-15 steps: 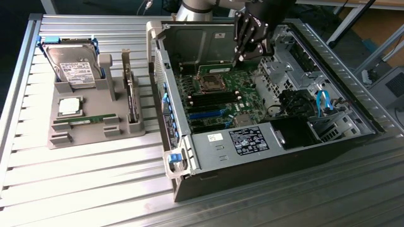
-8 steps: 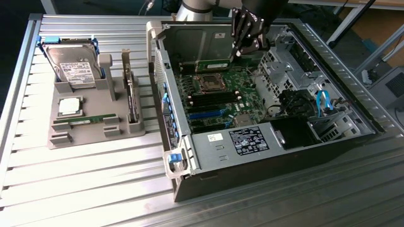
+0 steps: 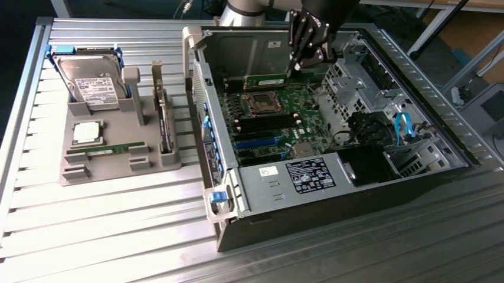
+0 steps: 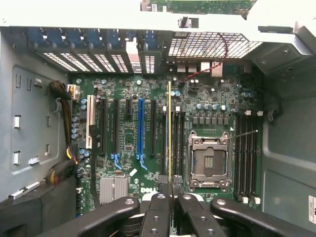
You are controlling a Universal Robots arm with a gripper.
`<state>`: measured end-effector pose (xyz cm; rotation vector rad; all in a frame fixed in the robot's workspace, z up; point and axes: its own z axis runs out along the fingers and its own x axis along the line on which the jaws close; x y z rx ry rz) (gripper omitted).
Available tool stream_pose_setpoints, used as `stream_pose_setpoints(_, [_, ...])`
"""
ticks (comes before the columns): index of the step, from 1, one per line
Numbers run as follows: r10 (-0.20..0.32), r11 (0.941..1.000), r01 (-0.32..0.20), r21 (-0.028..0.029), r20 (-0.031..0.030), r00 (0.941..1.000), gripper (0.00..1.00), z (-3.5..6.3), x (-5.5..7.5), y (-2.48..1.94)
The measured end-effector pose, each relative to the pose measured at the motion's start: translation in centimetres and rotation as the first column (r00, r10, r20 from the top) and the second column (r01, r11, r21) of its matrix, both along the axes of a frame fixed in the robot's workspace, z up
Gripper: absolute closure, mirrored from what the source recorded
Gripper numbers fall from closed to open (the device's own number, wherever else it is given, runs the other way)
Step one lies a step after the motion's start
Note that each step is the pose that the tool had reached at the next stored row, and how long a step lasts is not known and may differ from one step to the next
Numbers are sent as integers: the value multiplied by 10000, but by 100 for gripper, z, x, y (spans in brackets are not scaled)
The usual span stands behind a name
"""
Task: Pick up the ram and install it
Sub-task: 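Insert the ram into the slot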
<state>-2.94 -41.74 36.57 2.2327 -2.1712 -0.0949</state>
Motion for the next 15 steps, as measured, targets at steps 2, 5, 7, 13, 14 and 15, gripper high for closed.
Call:
stream_pose_setpoints(2, [0,10000,0,-1,0,10000,88,0,0,0])
stream_pose_setpoints(5, [0,10000,0,-1,0,10000,88,0,0,0])
stream_pose_setpoints(7, [0,10000,0,0,0,10000,88,-15,0,0])
stream_pose_setpoints(13, [0,10000,0,-1,0,10000,88,-134,0,0])
stream_pose_setpoints(14, [0,10000,0,-1,0,10000,88,-152,0,0])
stream_pose_setpoints(15, [0,10000,0,-1,0,10000,88,-186,0,0])
